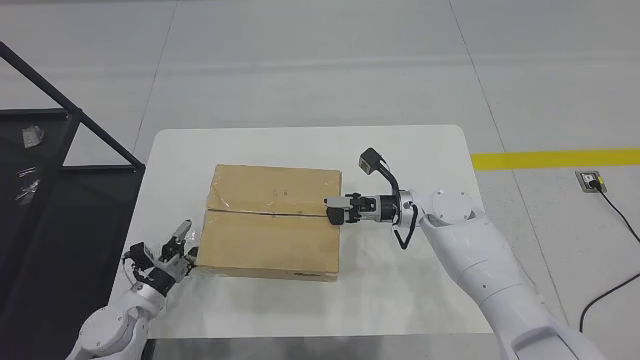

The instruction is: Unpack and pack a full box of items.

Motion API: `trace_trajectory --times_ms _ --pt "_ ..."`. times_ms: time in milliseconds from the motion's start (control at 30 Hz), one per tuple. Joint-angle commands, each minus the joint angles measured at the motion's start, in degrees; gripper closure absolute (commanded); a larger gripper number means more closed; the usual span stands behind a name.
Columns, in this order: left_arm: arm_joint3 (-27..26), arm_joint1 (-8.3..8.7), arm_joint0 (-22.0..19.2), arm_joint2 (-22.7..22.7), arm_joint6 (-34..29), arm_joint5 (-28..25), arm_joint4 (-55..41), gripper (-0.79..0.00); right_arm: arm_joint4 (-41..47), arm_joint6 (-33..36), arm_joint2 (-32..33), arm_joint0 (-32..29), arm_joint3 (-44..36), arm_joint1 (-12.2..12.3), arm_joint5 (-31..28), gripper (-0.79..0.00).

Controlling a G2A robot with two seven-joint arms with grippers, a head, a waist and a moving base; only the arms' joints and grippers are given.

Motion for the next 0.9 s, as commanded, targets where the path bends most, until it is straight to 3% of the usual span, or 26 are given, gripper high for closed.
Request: trace_trajectory --times_ms 0,400,633,867 --pt "0.5 -0.26 -0.5 0.7 1.5 0.4 0.1 -0.785 0.0 0.0 0.0 0.0 0.0 0.0 0.0 -0.785" --pt "2.4 -2.27 -4.0 5.4 11.1 1.1 0.4 -0.785 0.0 0.0 0.0 0.0 0.0 0.0 0.0 -0.785" --pt "3.0 -3.39 -4.8 8.0 20.4 -2.4 6.1 -0.785 0.0 0.0 0.0 0.0 0.0 0.0 0.0 -0.785" --pt "4.3 -4.21 -5.8 9.1 21.2 -2.5 6.1 -0.785 0.0 0.0 0.0 0.0 0.0 0.0 0.0 -0.785"
